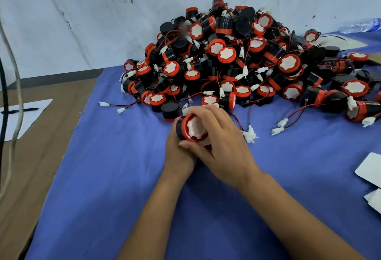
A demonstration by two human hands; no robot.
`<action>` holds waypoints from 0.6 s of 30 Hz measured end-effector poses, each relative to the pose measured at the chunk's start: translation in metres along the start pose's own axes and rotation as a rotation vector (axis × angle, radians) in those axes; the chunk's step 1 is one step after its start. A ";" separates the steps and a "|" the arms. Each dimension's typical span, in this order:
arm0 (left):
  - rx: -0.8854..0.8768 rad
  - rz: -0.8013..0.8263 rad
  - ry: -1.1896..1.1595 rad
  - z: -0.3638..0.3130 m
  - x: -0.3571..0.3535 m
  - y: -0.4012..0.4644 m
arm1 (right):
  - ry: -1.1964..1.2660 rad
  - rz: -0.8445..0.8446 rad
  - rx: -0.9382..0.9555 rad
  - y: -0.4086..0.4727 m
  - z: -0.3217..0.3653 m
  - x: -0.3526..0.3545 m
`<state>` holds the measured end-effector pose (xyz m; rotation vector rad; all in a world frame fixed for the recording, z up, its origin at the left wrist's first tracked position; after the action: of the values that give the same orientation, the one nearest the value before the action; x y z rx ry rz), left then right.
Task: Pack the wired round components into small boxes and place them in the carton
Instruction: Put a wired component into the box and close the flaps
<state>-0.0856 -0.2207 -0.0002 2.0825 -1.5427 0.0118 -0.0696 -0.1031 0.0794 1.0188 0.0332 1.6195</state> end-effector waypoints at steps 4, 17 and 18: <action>-0.018 -0.144 -0.166 -0.008 0.005 0.001 | -0.153 -0.140 -0.112 0.003 -0.015 0.012; 0.067 -0.138 -0.464 -0.003 0.003 0.004 | -0.184 -0.066 -0.299 0.002 -0.042 0.008; 0.054 -0.139 -0.452 -0.005 0.001 0.003 | -0.200 -0.060 -0.296 0.002 -0.041 0.006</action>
<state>-0.0865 -0.2202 0.0062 2.3423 -1.6525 -0.5047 -0.0966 -0.0787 0.0586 0.9347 -0.2997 1.4110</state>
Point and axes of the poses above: each hand's wrist, its own y-axis towards the middle knuckle, its own x-axis out of the back of the hand, z = x × y, the point moved 10 cm from there along y, towards the middle knuckle, and after that the axes turned 15 degrees about -x, right-handed, at the moved point
